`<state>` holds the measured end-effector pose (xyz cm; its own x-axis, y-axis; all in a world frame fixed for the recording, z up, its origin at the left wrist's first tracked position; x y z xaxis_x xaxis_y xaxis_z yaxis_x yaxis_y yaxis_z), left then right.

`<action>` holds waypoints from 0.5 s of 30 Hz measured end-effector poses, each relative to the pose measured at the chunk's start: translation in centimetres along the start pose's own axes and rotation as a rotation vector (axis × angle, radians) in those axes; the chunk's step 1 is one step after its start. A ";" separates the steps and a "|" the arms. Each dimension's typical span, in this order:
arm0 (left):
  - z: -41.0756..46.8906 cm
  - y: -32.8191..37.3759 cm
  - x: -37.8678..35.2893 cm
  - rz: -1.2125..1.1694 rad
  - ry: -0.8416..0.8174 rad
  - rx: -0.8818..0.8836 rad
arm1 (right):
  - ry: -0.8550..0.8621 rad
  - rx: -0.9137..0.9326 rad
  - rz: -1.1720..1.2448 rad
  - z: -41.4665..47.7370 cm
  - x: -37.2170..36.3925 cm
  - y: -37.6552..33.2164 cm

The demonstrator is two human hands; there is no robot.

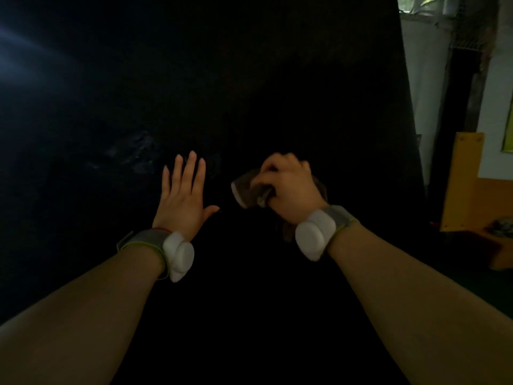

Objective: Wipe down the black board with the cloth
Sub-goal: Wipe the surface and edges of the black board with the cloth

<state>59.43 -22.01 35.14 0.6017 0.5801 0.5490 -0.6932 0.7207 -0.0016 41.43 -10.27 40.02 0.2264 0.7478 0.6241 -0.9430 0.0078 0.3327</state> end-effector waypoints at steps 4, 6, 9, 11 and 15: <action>-0.2 -0.2 0.0 0.020 0.024 -0.028 | 0.012 -0.097 0.007 2.0 0.4 0.4; -0.2 -0.1 0.1 0.037 0.043 -0.045 | -0.031 -0.048 -0.019 1.5 -0.7 -0.2; -0.4 0.0 0.2 0.063 0.076 -0.072 | -0.061 0.034 -0.010 -0.3 -2.7 -1.4; -0.8 0.1 0.1 0.046 0.092 -0.079 | -0.078 0.058 -0.020 -1.3 -3.7 -2.0; -2.7 0.6 -0.5 0.006 0.056 -0.055 | -0.140 0.017 -0.003 -3.1 -5.2 -3.0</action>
<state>59.77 -20.80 32.60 0.6199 0.6038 0.5011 -0.6752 0.7358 -0.0513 42.34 -12.11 33.62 0.2619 0.6475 0.7156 -0.9383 -0.0026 0.3458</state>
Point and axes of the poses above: each hand's wrist, its own z-axis towards the middle knuckle, its own x-axis out of the back of the hand, y = z × x, the point moved 3 cm from there along z, towards the middle knuckle, and after that the axes turned 15 degrees about -z, right-handed, at the moved point
